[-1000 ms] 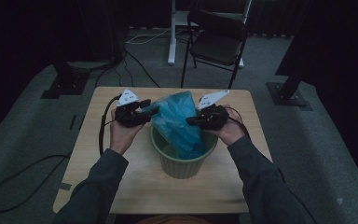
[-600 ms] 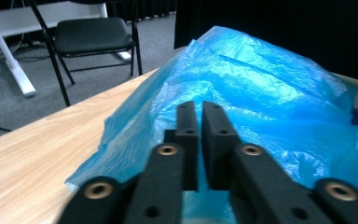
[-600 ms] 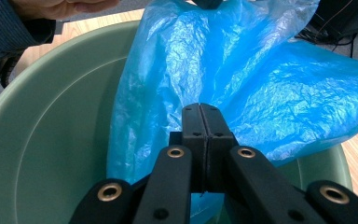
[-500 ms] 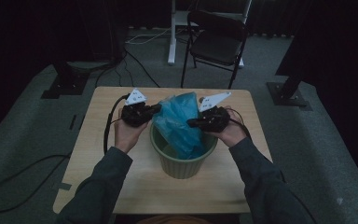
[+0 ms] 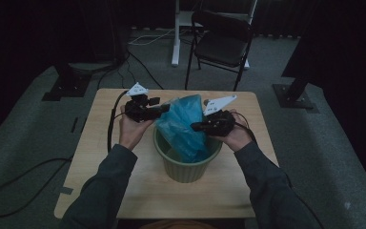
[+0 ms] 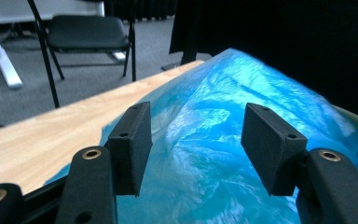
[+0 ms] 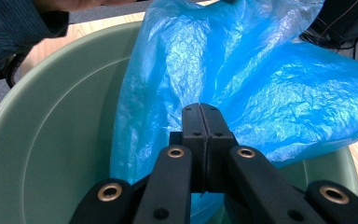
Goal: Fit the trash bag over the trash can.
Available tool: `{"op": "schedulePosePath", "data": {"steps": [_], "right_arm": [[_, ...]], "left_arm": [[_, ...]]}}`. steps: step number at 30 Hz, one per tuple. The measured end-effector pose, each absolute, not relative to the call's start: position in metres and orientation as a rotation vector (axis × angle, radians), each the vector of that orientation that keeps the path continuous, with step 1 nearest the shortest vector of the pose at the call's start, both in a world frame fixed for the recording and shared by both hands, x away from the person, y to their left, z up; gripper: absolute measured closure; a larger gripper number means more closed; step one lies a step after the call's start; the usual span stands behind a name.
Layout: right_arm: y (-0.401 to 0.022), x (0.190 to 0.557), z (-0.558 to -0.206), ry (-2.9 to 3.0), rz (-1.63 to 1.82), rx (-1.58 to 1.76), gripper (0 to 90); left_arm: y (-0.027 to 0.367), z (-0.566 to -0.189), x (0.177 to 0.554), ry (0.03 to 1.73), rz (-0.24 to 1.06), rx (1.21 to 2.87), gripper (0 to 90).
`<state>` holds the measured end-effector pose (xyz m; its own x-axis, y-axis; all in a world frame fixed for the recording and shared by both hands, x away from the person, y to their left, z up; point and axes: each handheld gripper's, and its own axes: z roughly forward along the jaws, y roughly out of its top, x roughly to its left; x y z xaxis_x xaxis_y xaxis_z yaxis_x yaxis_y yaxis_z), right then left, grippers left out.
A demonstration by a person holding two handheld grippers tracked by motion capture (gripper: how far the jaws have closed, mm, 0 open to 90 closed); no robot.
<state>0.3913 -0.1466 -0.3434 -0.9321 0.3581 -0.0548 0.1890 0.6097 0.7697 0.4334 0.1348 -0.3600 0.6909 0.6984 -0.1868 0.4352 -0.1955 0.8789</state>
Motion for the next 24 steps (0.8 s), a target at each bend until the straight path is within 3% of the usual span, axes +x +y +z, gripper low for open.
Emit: {"op": "schedulePosePath", "data": {"steps": [2, 6, 10, 14, 24], "right_arm": [[-0.147, 0.391, -0.343, 2.63, 1.226, 0.452, 89.9], [-0.149, 0.39, -0.342, 2.626, 1.229, 0.452, 89.9], [-0.151, 0.39, -0.342, 2.629, 1.232, 0.454, 88.7], [-0.153, 0.39, -0.339, 2.612, 1.271, 0.454, 77.1], [-0.149, 0.399, -0.324, 2.54, 1.331, 0.502, 70.3]], "left_arm": [[0.132, -0.363, 0.436, 0.892, 0.268, 1.851, 51.6], [0.126, -0.362, 0.431, 0.876, 0.31, 1.89, 71.3], [0.123, -0.358, 0.423, 0.839, 0.344, 1.891, 84.6], [0.121, -0.353, 0.413, 0.791, 0.379, 1.898, 86.7], [0.115, -0.353, 0.392, 0.719, 0.413, 1.91, 86.9]]}}
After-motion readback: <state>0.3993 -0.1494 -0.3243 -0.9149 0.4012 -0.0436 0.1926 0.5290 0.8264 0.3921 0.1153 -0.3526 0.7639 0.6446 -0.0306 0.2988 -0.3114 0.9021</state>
